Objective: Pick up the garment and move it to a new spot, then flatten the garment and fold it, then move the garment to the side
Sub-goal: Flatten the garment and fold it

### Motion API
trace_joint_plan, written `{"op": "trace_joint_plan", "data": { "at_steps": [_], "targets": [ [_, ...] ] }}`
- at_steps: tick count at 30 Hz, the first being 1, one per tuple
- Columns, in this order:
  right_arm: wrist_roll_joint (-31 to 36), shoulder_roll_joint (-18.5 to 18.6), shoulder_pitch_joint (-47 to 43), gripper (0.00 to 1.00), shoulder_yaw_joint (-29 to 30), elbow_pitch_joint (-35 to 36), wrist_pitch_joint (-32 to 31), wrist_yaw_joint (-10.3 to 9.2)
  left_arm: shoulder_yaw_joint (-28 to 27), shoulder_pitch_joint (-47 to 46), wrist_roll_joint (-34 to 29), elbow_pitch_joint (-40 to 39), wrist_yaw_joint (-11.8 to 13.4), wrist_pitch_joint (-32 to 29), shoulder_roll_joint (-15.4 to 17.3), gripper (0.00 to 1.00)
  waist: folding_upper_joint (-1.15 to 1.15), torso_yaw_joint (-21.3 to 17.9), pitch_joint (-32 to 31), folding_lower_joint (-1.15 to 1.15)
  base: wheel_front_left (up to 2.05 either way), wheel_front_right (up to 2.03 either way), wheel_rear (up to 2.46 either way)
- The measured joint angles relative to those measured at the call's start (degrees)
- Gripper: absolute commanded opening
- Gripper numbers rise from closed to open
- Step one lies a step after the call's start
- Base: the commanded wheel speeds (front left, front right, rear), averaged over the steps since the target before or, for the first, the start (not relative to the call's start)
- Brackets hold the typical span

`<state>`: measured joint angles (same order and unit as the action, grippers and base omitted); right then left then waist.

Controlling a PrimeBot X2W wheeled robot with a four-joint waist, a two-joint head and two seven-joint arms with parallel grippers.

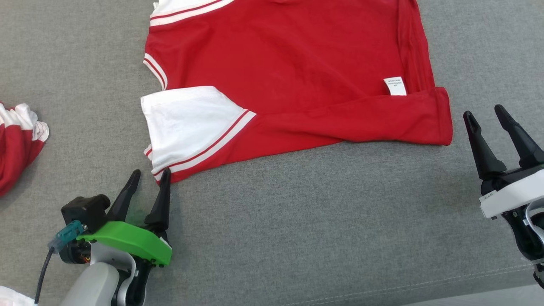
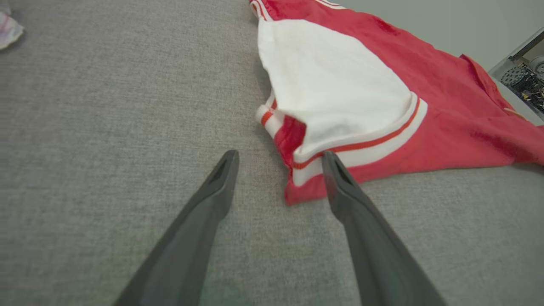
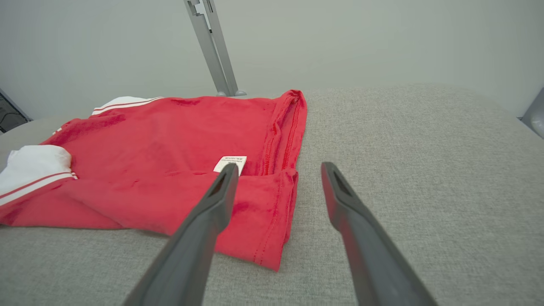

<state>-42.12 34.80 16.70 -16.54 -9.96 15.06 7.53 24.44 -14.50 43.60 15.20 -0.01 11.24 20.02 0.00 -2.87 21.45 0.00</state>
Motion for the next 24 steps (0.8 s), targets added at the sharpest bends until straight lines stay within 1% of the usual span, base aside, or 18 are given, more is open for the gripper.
{"op": "trace_joint_plan", "data": {
  "at_steps": [4, 6, 7, 8, 9, 10, 13, 17, 21, 24],
  "targets": [
    [0.04, -0.3, -0.01, 1.0, 0.03, 0.36, 0.0, 0.0, 0.51, -1.64, 0.23, 2.48, 0.23, -0.47, -1.27, 1.0, 0.0, -0.54, 0.49, 0.0, 0.0, 0.0, 0.0],
    [0.18, -0.47, -0.06, 1.0, 0.01, 0.33, 0.0, 0.0, 1.04, -2.51, 0.59, 3.6, -0.41, -0.82, -1.6, 1.0, 0.0, -0.67, 0.8, 0.0, 0.0, 0.0, 0.0],
    [0.16, -0.75, -0.1, 1.0, 0.01, 0.27, 0.0, 0.0, 1.29, -2.82, 0.59, 3.81, -0.76, -1.0, -1.72, 0.91, 0.0, -0.69, 0.93, 0.0, 0.0, 0.0, 0.0],
    [0.14, -1.11, -0.16, 1.0, 0.02, 0.13, 0.0, 0.0, 1.53, -3.24, 0.59, 4.03, -1.23, -1.05, -1.8, 0.38, 0.0, -0.69, 1.07, 0.0, 0.0, 0.0, 0.0],
    [-0.05, -1.53, -0.21, 1.0, 0.04, -0.21, 0.0, 0.0, 1.85, -3.6, 0.58, 4.16, -1.8, -1.01, -1.83, 0.02, 0.0, -0.66, 1.19, 0.0, 0.0, 0.0, 0.0],
    [-0.25, -1.82, -0.25, 1.0, 0.03, -0.6, 0.0, 0.0, 2.07, -3.85, 0.58, 4.25, -2.13, -0.99, -1.88, 0.0, 0.0, -0.59, 1.25, 0.0, 0.0, 0.0, 0.0],
    [-1.29, -3.19, -0.29, 1.0, -0.33, -2.74, -0.01, 0.0, 2.69, -4.04, 0.19, 4.24, -2.86, -0.57, -1.91, 0.0, 0.0, -0.07, 1.37, 0.0, 0.0, 0.0, 0.0],
    [-2.91, -4.6, 0.02, 1.0, -1.75, -6.31, 0.0, -0.01, 2.63, -3.97, -0.26, 3.32, -2.97, -0.12, -1.21, 0.0, 0.0, 0.6, 1.26, 0.0, 0.0, 0.0, 0.0],
    [-4.58, -5.58, 2.86, 1.0, -3.78, -11.81, 0.0, -0.01, 2.67, -3.83, -0.57, 1.29, -2.94, -0.6, -0.08, 0.0, 0.0, 1.25, 1.36, 0.0, 0.0, 0.0, 0.0],
    [-7.93, -6.48, 5.21, 1.0, -6.08, -15.04, -0.01, 0.0, 2.81, -3.8, -0.86, -0.13, -2.67, -1.16, 0.78, 0.0, 0.0, 1.6, 1.78, 0.0, 0.0, 0.0, 0.0]
  ]
}}
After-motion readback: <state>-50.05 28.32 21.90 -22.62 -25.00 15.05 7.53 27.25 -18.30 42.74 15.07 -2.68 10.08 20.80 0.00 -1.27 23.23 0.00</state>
